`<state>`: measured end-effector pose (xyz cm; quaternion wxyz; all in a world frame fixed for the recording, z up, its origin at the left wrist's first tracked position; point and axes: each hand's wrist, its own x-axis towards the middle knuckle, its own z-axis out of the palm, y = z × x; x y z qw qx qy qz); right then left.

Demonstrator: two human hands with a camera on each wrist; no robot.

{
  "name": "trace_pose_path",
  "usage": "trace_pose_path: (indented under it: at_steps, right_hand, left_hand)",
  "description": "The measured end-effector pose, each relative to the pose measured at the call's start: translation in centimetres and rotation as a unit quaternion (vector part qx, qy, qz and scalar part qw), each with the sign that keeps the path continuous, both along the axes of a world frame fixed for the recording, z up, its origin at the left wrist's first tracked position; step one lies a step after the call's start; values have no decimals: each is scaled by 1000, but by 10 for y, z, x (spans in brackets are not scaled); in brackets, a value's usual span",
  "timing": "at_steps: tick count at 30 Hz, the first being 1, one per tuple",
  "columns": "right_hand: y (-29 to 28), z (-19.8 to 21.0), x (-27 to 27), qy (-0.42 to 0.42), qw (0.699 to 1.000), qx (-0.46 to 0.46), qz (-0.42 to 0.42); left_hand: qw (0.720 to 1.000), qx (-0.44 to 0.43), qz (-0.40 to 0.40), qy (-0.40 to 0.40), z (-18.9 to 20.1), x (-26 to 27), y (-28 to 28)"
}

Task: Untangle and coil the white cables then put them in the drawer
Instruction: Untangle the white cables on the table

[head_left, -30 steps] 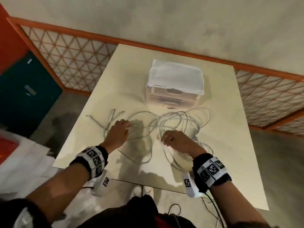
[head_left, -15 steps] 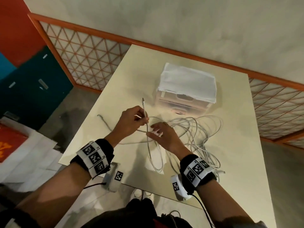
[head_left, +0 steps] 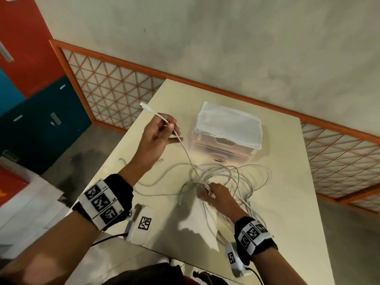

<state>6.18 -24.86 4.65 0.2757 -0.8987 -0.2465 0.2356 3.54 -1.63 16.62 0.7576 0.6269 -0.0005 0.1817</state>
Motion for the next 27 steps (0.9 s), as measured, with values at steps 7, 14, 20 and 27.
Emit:
trace_pose_path:
  at_steps: [7,14,20,27]
  right_hand:
    - [20,57,8,123,984,125,32]
    - [33,67,3,203,933,297,23]
    - [-5,33,24,38,992,84,82]
    - [-39,30,33,-23,996,88,8]
  left_hand:
    - [997,45,-50,31,-7,-6,-33]
    - [999,26,-25,27,-1,0,-34]
    - [997,-9,71,-14,4,0,-29]
    - [980,178,83,30,-12,-11,-17]
